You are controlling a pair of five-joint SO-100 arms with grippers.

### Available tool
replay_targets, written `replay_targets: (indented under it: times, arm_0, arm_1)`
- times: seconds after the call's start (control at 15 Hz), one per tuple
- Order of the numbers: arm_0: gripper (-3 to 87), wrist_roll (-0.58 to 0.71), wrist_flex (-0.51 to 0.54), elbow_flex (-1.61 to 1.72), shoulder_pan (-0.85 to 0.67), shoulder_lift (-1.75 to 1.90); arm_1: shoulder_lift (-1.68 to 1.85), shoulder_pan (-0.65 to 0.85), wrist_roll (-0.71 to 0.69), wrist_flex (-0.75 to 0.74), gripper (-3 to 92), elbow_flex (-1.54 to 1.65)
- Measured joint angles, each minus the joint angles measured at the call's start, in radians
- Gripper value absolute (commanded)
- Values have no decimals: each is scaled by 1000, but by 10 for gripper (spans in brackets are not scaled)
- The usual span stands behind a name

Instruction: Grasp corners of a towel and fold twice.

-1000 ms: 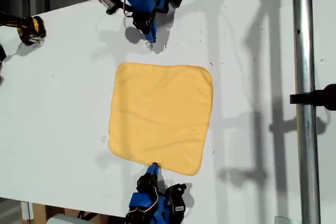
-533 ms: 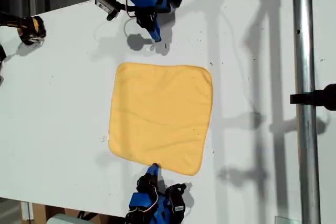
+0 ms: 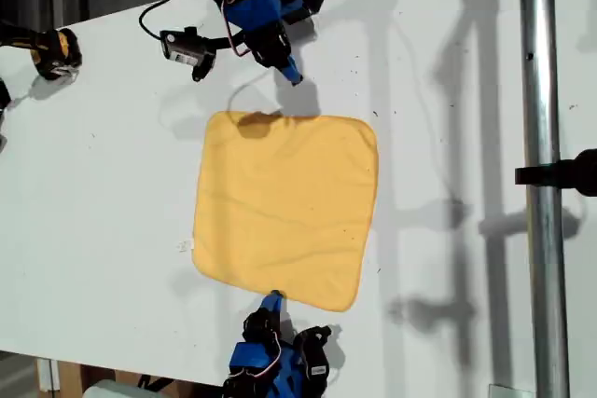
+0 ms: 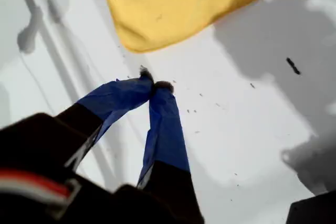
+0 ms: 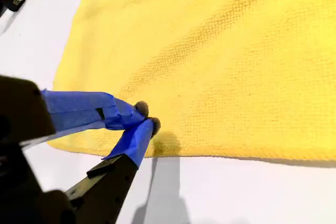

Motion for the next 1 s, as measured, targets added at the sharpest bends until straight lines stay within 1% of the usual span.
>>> replay_targets:
  times: [0.2,0.4,0.73,0.8,1.0]
  arm_0:
    - [-14,0,0,0,0,0]
    - [-14,0,0,0,0,0]
    - [-14,0,0,0,0,0]
    - [-14,0,0,0,0,0]
    - [-14,0,0,0,0,0]
  arm_1:
    - [-339,-74,-66,81,-1,-304]
    - [-640,-92,-130,190,-1,-630]
    - [-854,-118,-144,161,0,-865]
    - [-867,-132,-144,158,22,-887]
    - [-868,-156,-155,164,207,-893]
